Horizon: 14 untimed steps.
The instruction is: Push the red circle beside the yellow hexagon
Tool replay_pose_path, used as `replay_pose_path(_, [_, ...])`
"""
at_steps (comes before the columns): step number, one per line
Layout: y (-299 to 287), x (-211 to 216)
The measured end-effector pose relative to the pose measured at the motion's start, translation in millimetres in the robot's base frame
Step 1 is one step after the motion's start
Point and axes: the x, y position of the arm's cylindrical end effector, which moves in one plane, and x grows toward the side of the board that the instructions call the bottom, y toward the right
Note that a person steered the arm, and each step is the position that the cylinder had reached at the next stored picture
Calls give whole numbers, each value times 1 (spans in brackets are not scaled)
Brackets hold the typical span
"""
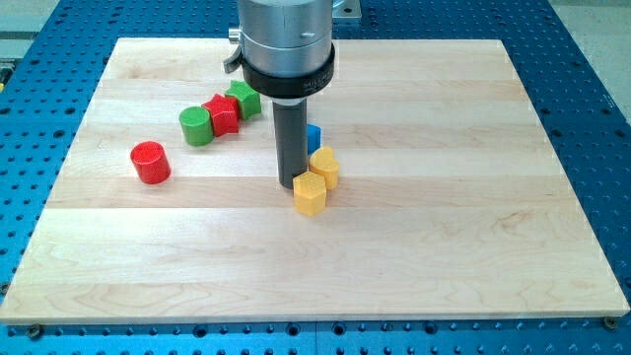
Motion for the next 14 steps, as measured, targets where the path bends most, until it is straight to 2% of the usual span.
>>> replay_pose_path(2, [-14,-11])
replay_pose_path(4, [-1,-33])
replay_pose_path(7, [7,-35])
replay_pose_path(10, [-162,-31])
replay_pose_path(12, [-164,1])
replay_pose_path(14, [-183,57])
